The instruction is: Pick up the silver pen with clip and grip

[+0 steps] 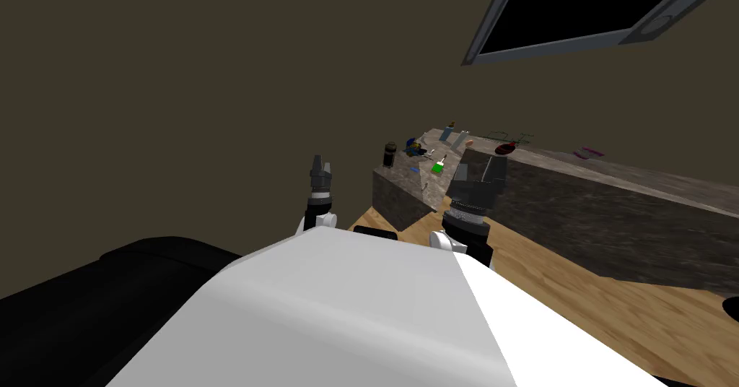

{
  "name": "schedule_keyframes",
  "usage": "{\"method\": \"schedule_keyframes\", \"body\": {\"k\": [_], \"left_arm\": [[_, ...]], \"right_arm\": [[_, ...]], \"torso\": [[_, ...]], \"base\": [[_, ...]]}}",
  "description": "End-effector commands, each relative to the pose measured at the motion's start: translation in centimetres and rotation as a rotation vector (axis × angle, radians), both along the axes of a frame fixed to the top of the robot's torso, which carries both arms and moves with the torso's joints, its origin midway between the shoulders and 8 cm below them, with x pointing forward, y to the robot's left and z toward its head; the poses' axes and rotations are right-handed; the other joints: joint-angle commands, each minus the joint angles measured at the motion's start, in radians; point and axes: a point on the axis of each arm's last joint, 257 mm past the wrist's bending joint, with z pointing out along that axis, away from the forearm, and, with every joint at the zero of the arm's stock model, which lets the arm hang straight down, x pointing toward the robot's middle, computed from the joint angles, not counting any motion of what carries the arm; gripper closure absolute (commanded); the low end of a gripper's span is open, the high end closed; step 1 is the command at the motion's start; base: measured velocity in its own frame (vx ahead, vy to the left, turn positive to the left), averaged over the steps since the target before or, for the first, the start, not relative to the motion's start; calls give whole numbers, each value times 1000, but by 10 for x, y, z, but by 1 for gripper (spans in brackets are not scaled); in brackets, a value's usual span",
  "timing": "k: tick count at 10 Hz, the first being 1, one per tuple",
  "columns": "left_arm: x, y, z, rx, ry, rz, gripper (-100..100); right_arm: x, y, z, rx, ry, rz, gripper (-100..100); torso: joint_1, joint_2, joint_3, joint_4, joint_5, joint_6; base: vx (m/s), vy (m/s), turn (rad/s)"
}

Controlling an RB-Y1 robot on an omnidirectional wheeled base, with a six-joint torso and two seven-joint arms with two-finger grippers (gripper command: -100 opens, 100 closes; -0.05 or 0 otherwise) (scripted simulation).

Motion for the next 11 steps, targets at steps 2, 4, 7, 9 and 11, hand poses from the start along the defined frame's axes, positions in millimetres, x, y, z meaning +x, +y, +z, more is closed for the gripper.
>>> {"method": "schedule_keyframes", "body": {"k": [2,4,7,9,11], "left_arm": [[0,0,0,0,0,0,0],[0,0,0,0,0,0,0],[0,0,0,0,0,0,0],[0,0,0,0,0,0,0],[0,0,0,0,0,0,0]], "right_arm": [[0,3,-12,-122,43,-12,-100],[-1,3,-23,-232,83,-31,-100],[-3,0,-47,-437,155,-70,-100],[-4,-1,-57,-524,182,-82,-100],[-8,-8,-76,-682,234,-107,-100]], "torso": [[-3,2,1,0,0,0],[-7,4,2,1,-2,0],[-10,6,3,1,-2,0],[-12,6,4,1,-3,0],[-7,5,3,1,-2,0]], "base": [[-51,-62,151],[-57,-111,171],[-92,-133,237],[-91,-143,181],[-113,-94,264]]}}
